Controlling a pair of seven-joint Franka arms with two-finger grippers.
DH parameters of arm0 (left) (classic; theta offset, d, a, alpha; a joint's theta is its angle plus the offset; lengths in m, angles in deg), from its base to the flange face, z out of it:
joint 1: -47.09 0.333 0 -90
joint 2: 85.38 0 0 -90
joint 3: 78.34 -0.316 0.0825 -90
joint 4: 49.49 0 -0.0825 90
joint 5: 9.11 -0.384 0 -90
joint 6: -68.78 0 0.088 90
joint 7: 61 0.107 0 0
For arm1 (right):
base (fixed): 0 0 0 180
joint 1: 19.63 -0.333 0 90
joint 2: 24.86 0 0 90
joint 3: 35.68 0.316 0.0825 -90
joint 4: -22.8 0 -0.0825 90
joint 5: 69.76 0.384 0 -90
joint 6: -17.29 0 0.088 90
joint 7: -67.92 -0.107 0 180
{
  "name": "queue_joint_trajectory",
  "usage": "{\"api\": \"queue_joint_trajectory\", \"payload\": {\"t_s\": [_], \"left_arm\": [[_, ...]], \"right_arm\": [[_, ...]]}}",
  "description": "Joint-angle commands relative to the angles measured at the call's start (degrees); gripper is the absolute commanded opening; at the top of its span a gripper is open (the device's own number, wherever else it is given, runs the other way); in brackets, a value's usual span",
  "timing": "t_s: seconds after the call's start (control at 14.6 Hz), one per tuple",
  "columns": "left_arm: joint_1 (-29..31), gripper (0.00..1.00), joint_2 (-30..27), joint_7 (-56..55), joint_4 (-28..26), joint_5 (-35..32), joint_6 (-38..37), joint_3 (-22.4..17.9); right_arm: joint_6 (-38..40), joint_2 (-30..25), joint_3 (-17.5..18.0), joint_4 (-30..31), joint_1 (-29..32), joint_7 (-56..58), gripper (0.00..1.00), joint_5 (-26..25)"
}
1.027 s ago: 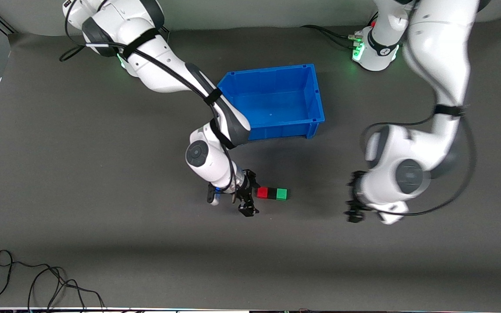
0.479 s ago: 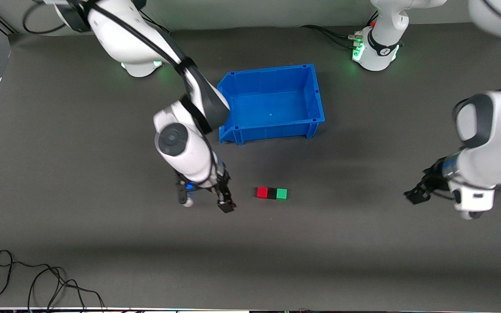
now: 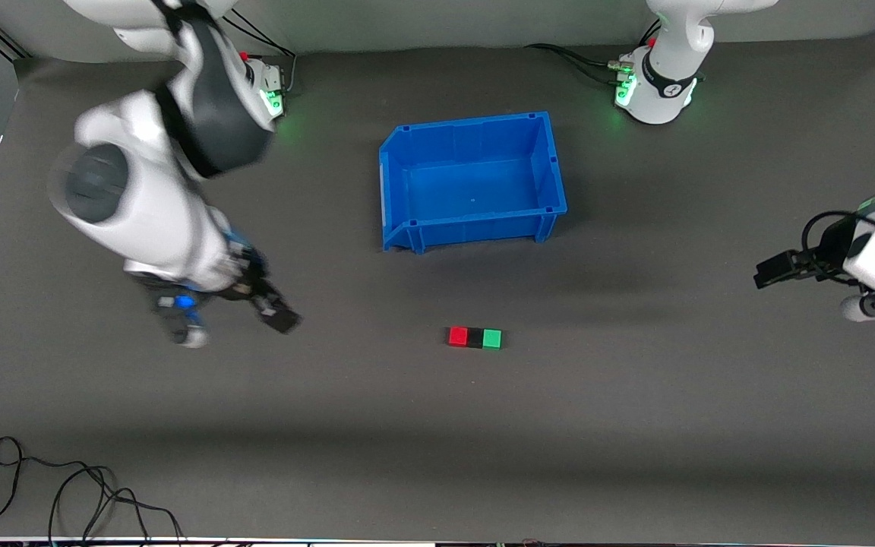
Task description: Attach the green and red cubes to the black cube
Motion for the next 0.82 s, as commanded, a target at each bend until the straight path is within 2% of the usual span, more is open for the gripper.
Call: {"api": "queue_joint_trajectory", "payload": {"t_s": [0.0, 0.21, 0.55, 0.75], "left_arm": [[0.1, 1.0, -1.5, 3.2, 0.5, -2.9, -2.2, 0.2], [0.1, 1.0, -1.5, 3.2, 3.6, -5.6, -6.9, 0.2], [0.1, 1.0, -1.1, 2.2, 4.1, -4.7, -6.7, 0.3], [0.0, 1.0, -0.7, 2.2, 4.2, -4.6, -6.8, 0.3]], "right_arm": [[-0.5, -10.8, 1.5, 10.5, 4.4, 12.7, 1.0, -4.6], [0.1, -16.1, 6.1, 13.9, 14.0, 26.2, 1.0, -6.4], [1.6, -19.2, 15.4, 13.8, 31.5, 50.9, 1.0, -6.5], [1.6, -19.8, 15.2, 13.7, 32.9, 61.0, 1.0, -6.6]]}}
